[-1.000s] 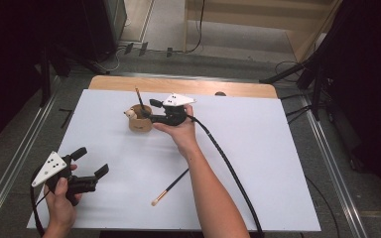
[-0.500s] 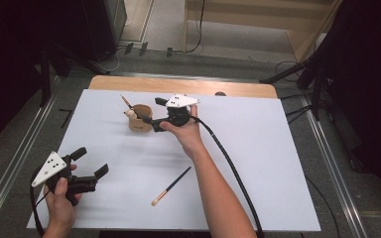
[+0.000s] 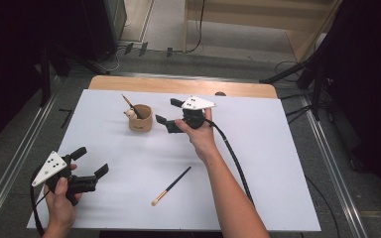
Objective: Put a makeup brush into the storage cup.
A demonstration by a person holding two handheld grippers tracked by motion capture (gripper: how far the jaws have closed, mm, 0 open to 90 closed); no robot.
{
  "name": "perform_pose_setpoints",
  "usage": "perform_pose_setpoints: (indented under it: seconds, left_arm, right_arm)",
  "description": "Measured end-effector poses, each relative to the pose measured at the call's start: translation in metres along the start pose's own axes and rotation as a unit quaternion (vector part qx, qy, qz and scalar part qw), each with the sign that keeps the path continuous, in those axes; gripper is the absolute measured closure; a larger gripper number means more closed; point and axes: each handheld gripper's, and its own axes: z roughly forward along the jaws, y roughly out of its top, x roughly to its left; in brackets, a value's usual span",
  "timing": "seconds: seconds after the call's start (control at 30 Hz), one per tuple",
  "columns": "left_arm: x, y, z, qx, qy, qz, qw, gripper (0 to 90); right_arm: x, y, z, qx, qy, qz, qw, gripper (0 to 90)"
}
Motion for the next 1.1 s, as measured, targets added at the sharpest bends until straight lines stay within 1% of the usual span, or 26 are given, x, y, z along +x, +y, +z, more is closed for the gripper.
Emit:
perform_pose_setpoints:
  seconds: [0.07,0.27,0.4,0.5,0.6,0.83,0.9,1.03,1.1]
  left_arm:
    - [0.000,0.000,0.000,0.001,0.000,0.000,1.0000,0.0]
    - [-0.001,0.000,0.001,-0.001,0.000,-0.001,1.0000,0.0]
    - [-0.001,0.000,0.000,0.000,0.001,0.000,1.0000,0.0]
    - [-0.001,0.000,0.001,0.001,0.000,0.001,1.0000,0.0]
    - [-0.002,0.000,0.001,0.002,0.000,0.000,1.0000,0.0]
    - [-0.002,-0.001,-0.001,0.003,0.001,0.001,1.0000,0.0]
    - [-0.002,-0.001,-0.001,0.000,0.001,0.000,1.0000,0.0]
    - [-0.001,-0.001,-0.002,0.002,0.002,0.000,1.0000,0.0]
    - [-0.002,-0.001,-0.002,0.001,0.002,0.000,1.0000,0.0]
  right_arm:
    - [0.000,0.000,-0.005,-0.002,-0.001,-0.002,1.0000,14.4]
    - [-0.001,-0.004,-0.019,0.005,-0.001,-0.001,1.0000,14.5]
    - [0.000,-0.006,-0.028,0.008,0.002,-0.006,1.0000,15.0]
    - [0.000,-0.006,-0.034,0.005,0.004,-0.006,1.0000,15.0]
    - [0.001,-0.007,-0.039,0.000,0.007,0.000,1.0000,15.0]
    - [0.005,-0.012,-0.051,-0.001,0.013,-0.003,0.9999,15.2]
    - [0.005,-0.015,-0.055,-0.005,0.014,0.006,0.9999,15.3]
    - [0.006,-0.019,-0.064,-0.014,0.012,0.014,0.9997,15.3]
    - [0.007,-0.021,-0.067,-0.015,0.012,0.014,0.9997,15.3]
